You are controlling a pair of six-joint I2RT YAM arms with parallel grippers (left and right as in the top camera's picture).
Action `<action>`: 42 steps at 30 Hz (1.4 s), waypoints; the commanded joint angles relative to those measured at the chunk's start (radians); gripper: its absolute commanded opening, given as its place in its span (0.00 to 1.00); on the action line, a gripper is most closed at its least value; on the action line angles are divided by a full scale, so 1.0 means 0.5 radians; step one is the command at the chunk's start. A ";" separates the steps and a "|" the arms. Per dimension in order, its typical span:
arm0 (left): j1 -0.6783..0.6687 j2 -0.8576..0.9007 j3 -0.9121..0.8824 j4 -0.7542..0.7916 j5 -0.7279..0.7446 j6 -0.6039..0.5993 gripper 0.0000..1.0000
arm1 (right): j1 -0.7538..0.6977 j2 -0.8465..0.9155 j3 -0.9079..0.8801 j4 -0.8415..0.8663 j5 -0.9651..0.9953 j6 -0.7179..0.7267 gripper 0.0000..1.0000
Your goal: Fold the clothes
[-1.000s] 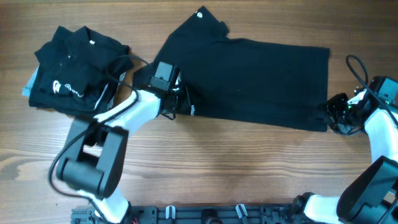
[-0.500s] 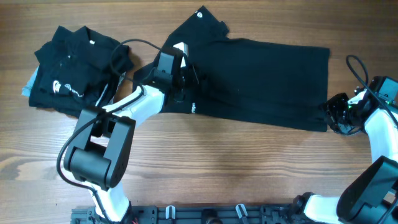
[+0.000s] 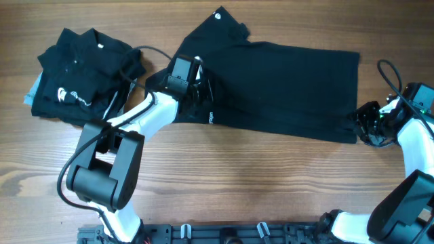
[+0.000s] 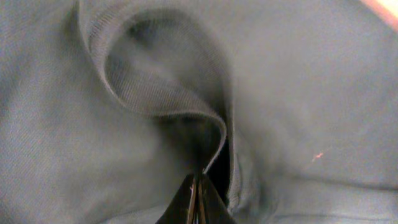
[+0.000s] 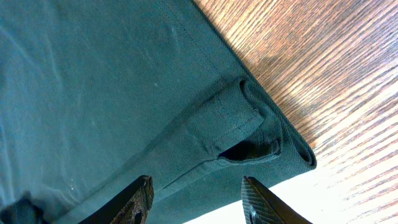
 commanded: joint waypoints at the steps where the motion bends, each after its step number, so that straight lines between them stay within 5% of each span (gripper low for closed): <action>1: -0.024 -0.060 0.018 0.341 0.040 0.031 0.05 | 0.008 0.030 0.035 0.010 0.018 0.007 0.51; 4: -0.034 -0.067 0.045 0.515 0.047 -0.003 0.05 | 0.008 0.030 0.035 0.008 0.018 0.008 0.51; 11: 0.099 -0.358 0.204 -0.708 -0.067 0.208 0.04 | 0.008 0.030 0.035 -0.013 0.018 0.003 0.51; 13: 0.107 -0.346 0.195 -0.844 -0.097 0.209 0.04 | 0.008 0.030 0.035 -0.008 0.018 0.005 0.51; 20: -0.017 0.098 0.137 -0.361 -0.088 0.105 0.04 | 0.008 0.030 0.035 -0.006 0.018 0.007 0.50; 24: -0.057 0.378 0.138 0.376 0.272 -0.164 0.04 | 0.008 0.030 0.035 -0.006 0.017 0.008 0.51; 30: -0.050 0.271 0.140 0.869 0.393 -0.282 0.07 | 0.008 0.030 0.035 -0.006 0.003 0.002 0.51; 37: 0.199 -0.072 0.140 0.150 0.361 -0.079 0.08 | 0.008 0.030 0.035 0.001 0.004 -0.053 0.52; 42: 0.266 -0.076 0.104 -0.568 -0.050 0.121 0.07 | 0.008 0.034 0.035 0.068 0.169 -0.101 0.50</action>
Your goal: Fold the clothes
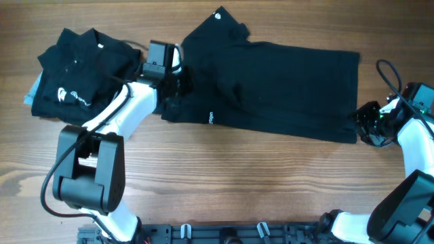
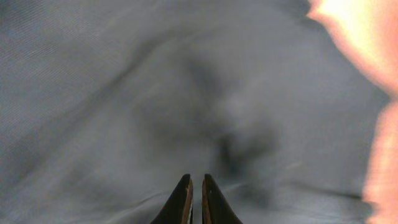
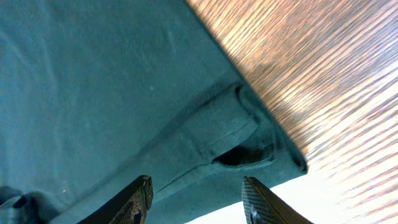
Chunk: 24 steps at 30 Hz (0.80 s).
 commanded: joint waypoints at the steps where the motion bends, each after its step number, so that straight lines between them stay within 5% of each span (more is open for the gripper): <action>1: -0.029 0.045 -0.083 -0.135 -0.282 0.169 0.07 | 0.008 0.038 0.035 0.072 0.114 -0.047 0.50; 12: -0.046 0.275 -0.111 -0.105 -0.498 0.202 0.08 | 0.008 0.496 0.035 0.063 0.074 0.085 0.50; 24: -0.046 0.275 -0.111 -0.137 -0.510 0.202 0.08 | 0.004 0.169 0.188 -0.184 -0.091 0.056 0.50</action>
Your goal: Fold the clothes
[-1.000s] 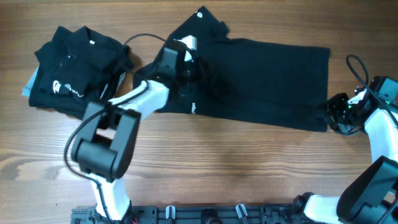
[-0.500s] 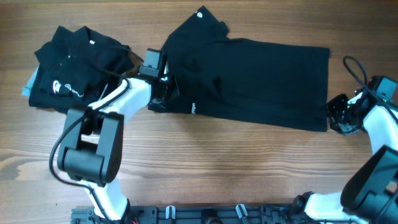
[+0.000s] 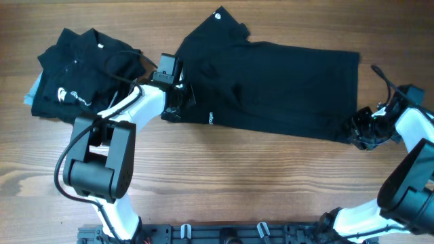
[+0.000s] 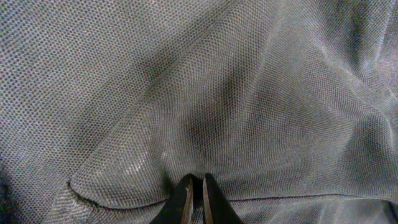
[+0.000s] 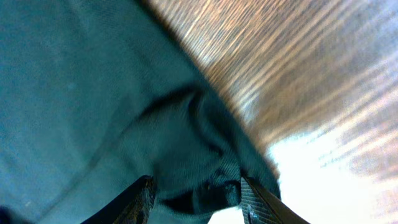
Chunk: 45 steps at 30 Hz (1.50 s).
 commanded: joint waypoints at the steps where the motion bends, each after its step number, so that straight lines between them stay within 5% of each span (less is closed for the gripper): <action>1: 0.014 0.083 -0.033 -0.043 -0.157 0.047 0.08 | 0.009 -0.217 0.090 -0.053 -0.066 -0.005 0.49; 8: 0.014 0.083 -0.033 -0.041 -0.157 0.047 0.08 | 0.010 -0.237 0.056 -0.140 -0.019 -0.001 0.43; 11: 0.014 0.083 -0.033 -0.042 -0.156 0.047 0.08 | 0.009 -0.236 -0.031 -0.143 -0.002 0.002 0.50; 24: 0.014 0.083 -0.033 -0.028 -0.156 0.047 0.09 | 0.010 -0.228 -0.299 0.230 0.123 0.213 0.45; 28: 0.014 0.083 -0.033 -0.029 -0.156 0.047 0.09 | 0.010 -0.228 -0.355 0.329 0.050 0.242 0.36; 33: 0.014 0.083 -0.033 -0.029 -0.156 0.047 0.09 | 0.008 -0.228 -0.349 0.452 -0.036 0.226 0.04; 45: 0.014 0.083 -0.033 -0.028 -0.158 0.047 0.09 | 0.008 -0.228 -0.319 0.869 -0.087 0.609 0.04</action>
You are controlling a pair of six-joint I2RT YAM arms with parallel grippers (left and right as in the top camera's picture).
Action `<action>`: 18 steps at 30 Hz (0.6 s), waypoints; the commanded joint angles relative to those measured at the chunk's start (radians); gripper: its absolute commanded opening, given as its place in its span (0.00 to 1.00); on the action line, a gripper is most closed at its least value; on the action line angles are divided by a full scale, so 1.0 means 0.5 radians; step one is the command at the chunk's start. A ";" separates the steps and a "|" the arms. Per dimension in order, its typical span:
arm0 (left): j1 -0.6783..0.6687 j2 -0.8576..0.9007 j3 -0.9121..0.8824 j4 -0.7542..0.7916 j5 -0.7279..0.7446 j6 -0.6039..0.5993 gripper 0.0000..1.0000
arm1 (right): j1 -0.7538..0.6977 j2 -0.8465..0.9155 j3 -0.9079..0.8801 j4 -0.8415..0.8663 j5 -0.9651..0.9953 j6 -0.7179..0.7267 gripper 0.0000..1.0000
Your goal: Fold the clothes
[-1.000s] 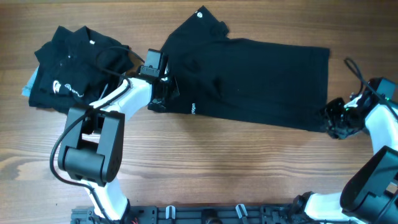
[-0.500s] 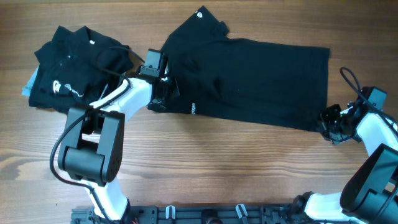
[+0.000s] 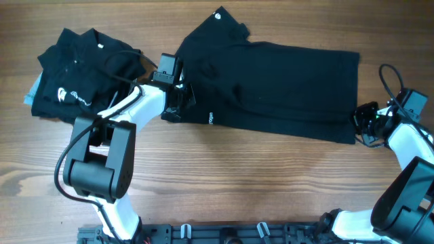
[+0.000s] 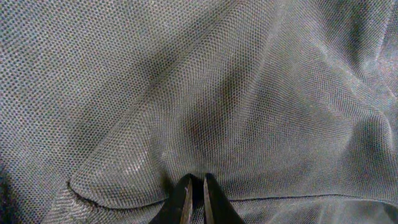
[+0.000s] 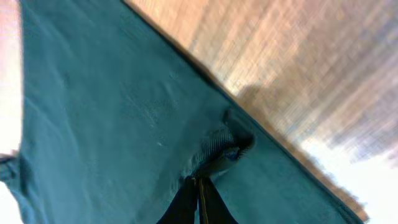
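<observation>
A black shirt (image 3: 271, 81) lies spread flat across the middle of the wooden table, its collar at the far left. My left gripper (image 3: 178, 102) sits at the shirt's near left edge, by the sleeve. In the left wrist view it (image 4: 196, 182) is shut on a pinch of the mesh cloth (image 4: 205, 112), which puckers at the tips. My right gripper (image 3: 359, 126) is at the shirt's near right hem corner. The right wrist view shows it (image 5: 198, 180) shut on the bunched hem (image 5: 224, 146).
A folded pile of black clothes (image 3: 81, 74) with a white logo lies at the far left, over something pale blue. Cables trail from both arms. Bare wood (image 3: 258, 183) runs along the near side, with a black rail at the front edge.
My right gripper was open astride the hem corner and is now shut on it, with the wrist turned a little. The left gripper and the shirt have not moved.
First my left gripper pinched a fold further in on the shirt, and the right stood open at the hem corner. Then the left was by the shirt's far left edge. Later it was shut on cloth at the near left edge, and now both grippers hold the shirt.
</observation>
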 commanded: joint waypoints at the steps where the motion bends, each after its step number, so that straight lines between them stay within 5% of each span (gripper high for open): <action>1: 0.015 0.083 -0.034 -0.028 -0.154 0.047 0.09 | 0.006 -0.001 0.027 0.079 -0.024 0.144 0.04; 15: 0.015 0.083 -0.034 -0.007 -0.154 0.048 0.09 | 0.047 0.218 0.023 0.632 0.079 0.196 0.06; 18: 0.015 0.083 -0.034 -0.007 -0.156 0.048 0.10 | 0.047 0.218 0.023 0.646 0.093 0.191 0.33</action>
